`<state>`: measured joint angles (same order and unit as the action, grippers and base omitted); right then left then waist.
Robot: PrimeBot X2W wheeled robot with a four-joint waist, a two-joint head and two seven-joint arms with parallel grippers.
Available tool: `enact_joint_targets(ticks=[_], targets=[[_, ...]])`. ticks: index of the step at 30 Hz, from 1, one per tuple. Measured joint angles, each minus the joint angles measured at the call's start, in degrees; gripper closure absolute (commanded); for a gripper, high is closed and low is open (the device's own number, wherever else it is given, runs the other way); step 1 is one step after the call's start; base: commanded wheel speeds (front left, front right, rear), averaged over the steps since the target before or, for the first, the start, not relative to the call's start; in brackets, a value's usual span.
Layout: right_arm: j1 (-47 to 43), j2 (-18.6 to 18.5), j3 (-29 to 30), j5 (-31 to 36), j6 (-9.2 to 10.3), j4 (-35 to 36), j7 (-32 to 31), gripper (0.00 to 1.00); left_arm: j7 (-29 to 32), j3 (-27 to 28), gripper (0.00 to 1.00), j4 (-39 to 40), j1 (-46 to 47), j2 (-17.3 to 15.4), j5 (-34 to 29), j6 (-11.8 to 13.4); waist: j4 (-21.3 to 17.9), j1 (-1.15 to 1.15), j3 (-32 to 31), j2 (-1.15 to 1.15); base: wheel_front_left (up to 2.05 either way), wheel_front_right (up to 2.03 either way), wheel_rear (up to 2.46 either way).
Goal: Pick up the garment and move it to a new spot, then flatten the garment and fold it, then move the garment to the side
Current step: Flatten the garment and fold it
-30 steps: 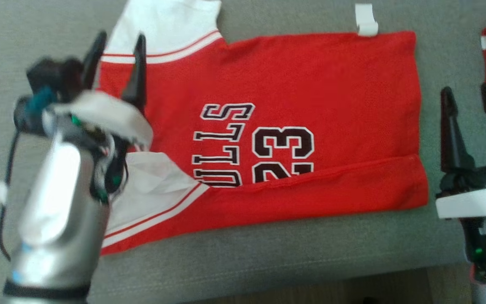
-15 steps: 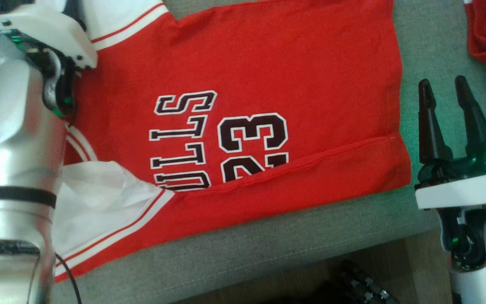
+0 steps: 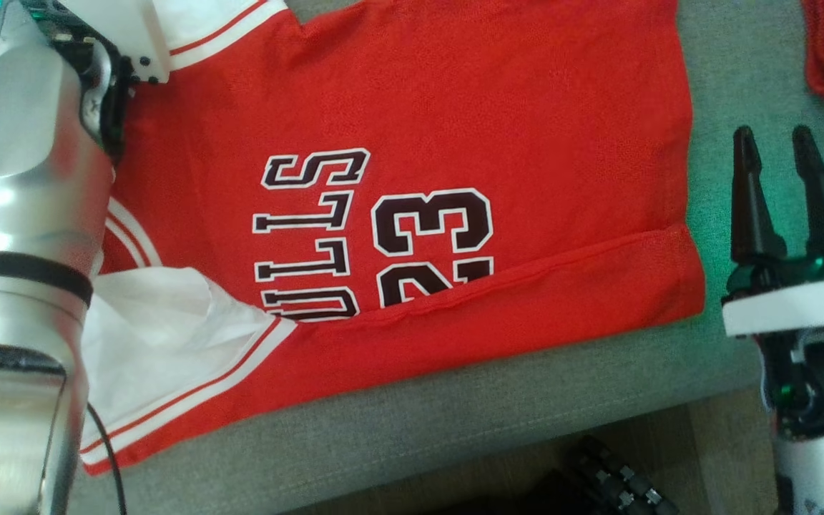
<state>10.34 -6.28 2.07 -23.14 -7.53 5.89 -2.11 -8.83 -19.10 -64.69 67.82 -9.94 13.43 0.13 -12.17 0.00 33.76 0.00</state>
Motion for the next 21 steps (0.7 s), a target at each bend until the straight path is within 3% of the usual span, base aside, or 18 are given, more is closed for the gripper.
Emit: enact_joint_targets(ticks=[3,9,21], targets=[[2.47,-1.2,0.0,-0.05,0.0,-1.67,-0.44,0.0,-1.63,-0.19,1.0,-1.46,0.65,0.53,-0.14,0.4,0.16,0.0,-0.14,0.0,0.0,0.0,0.0],[13.69,-7.84,-1.69,-1.75,0.0,-10.36,-3.54,0.0,-3.93,-0.02,1.0,-3.65,2.07,2.47,1.07,0.18,1.95,0.0,0.1,0.0,0.0,0.0,0.0],[28.04,-12.43,-9.89,-7.91,0.0,-26.95,-9.43,0.0,-5.47,0.15,1.0,-4.14,3.99,4.59,2.46,-1.15,5.59,0.0,1.62,0.0,0.0,0.0,0.0]])
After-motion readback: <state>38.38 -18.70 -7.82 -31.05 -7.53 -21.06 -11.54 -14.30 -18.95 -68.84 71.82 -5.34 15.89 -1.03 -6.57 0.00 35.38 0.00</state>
